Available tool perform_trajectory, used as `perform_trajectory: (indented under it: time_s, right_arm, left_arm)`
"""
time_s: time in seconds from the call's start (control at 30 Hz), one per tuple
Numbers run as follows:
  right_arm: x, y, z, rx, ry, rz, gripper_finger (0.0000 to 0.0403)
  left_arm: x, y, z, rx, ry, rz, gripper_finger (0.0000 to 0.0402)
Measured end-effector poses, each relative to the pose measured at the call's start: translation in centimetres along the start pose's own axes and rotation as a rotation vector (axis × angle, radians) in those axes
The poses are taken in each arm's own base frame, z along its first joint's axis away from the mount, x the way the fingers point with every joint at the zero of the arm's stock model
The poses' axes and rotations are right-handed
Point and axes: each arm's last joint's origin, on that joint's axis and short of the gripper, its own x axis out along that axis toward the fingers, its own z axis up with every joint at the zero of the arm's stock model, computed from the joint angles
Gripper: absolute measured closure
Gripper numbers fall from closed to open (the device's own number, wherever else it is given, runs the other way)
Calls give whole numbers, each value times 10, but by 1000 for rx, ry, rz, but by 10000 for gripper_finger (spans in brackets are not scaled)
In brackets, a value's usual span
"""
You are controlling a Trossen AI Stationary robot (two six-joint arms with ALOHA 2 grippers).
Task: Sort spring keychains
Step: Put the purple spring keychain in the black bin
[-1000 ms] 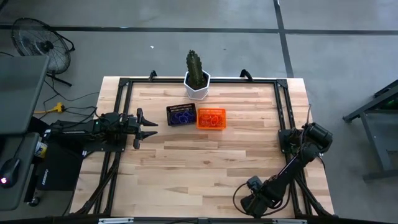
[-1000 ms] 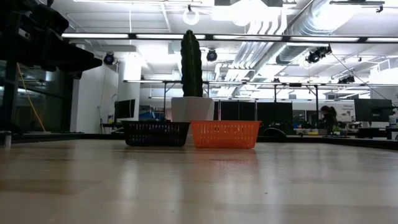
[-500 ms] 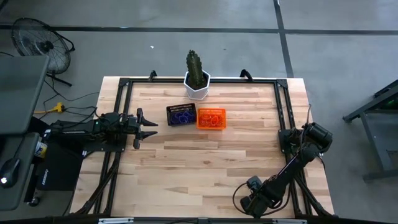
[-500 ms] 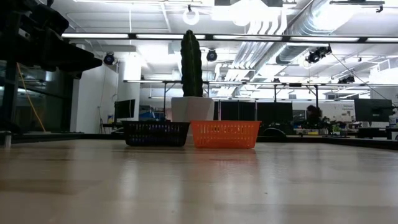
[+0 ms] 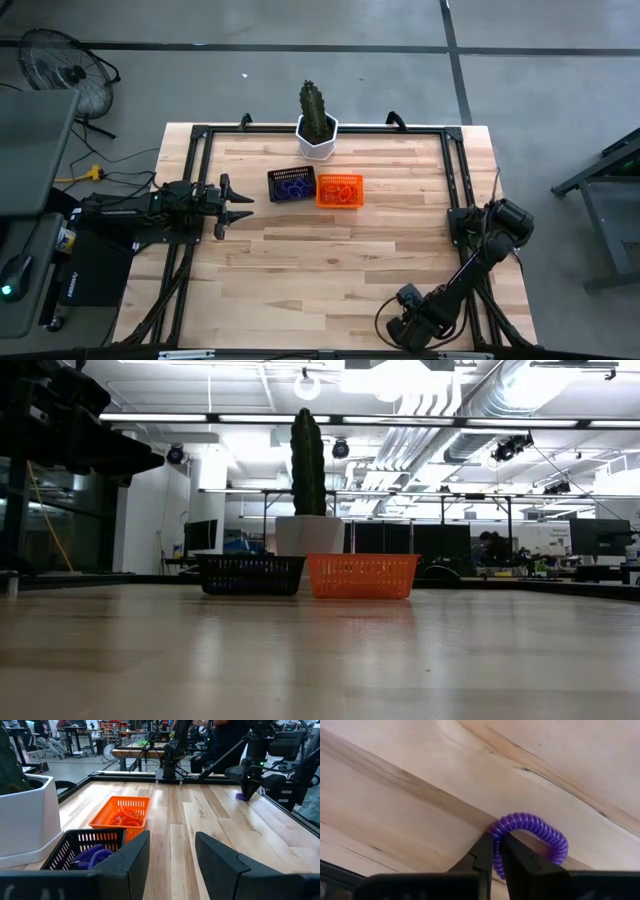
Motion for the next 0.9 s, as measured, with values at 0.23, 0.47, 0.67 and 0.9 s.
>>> perform_trajectory:
  time_s: [0.23, 0.47, 0.67, 0.9]
  right_arm:
    - [-14, 12, 5, -17, -213, 91, 376]
    - [-41, 17, 17, -80, -368, 216, 382]
    - [-74, 19, 34, -138, -555, 340, 382]
    - [-126, 21, 51, -189, -839, 524, 383]
  left_arm:
    - [0, 0, 0, 0, 0, 0, 245]
    - [0, 0, 0, 0, 0, 0, 245]
    - [0, 0, 0, 0, 0, 0, 245]
    - [0, 0, 0, 0, 0, 0, 245]
